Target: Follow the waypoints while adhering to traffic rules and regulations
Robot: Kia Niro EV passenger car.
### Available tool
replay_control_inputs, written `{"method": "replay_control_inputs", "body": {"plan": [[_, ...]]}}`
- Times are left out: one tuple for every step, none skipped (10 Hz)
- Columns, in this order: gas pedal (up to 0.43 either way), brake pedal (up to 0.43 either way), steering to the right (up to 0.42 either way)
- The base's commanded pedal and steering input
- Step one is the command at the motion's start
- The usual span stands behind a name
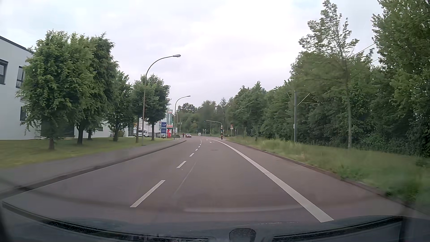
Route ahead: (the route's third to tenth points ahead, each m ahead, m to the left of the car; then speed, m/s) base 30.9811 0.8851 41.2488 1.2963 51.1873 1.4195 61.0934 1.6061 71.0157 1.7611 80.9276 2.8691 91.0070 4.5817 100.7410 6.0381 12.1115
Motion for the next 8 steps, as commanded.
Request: {"method": "replay_control_inputs", "body": {"plan": [[0.110,0.000,-0.010],[0.110,0.000,-0.010],[0.098,0.000,-0.010],[0.098,0.000,-0.010],[0.098,0.000,-0.010],[0.087,0.000,-0.010],[0.087,0.000,-0.009],[0.087,0.000,-0.009]]}}
